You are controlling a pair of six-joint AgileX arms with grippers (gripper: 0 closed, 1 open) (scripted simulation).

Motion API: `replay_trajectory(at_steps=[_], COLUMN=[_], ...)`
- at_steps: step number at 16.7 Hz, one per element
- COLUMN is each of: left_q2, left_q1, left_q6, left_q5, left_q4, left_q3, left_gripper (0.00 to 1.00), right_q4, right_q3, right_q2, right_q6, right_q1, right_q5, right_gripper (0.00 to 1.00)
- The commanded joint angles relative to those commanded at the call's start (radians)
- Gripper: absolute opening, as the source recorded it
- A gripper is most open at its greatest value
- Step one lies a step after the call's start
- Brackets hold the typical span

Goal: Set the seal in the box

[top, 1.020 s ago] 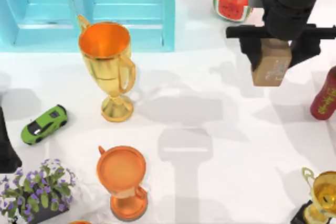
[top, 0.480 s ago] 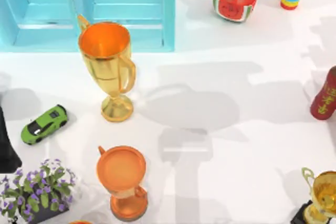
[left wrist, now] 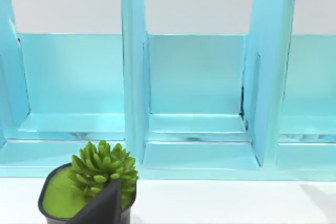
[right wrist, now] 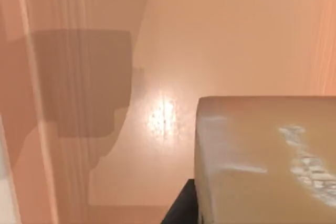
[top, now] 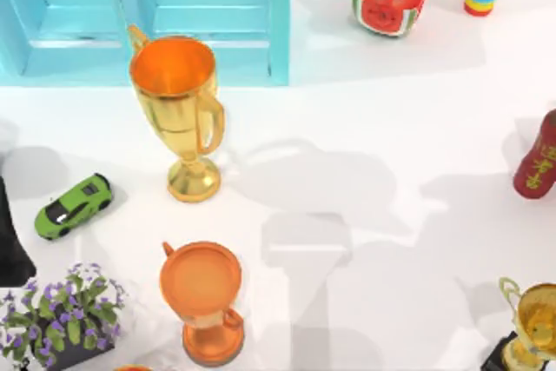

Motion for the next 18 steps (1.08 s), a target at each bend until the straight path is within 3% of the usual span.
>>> replay_trajectory(at_steps=[6,12,17,18], left_q2=[0.0,0.0,0.0,0.0], left_q1=[0.0,0.0,0.0,0.0], left_q6=[0.0,0.0,0.0,0.0], left_q5=[0.0,0.0,0.0,0.0], left_q4=[0.0,0.0,0.0,0.0], left_q3=[0.0,0.0,0.0,0.0], left_gripper=[1.0,1.0,1.0,1.0], right_q4=[0.019,0.232,0.254,0.254], right_q3=[-0.014,-0.218,-0.243,-0.243], right_q2=[0.001,0.005,0.012,0.012], right_q6=[0.003,0.006,0.004,0.004], right_q1=[0.006,0.004,0.004,0.004], right_q5=[0.0,0.001,0.0,0.0], right_gripper=[0.0,0.0,0.0,0.08])
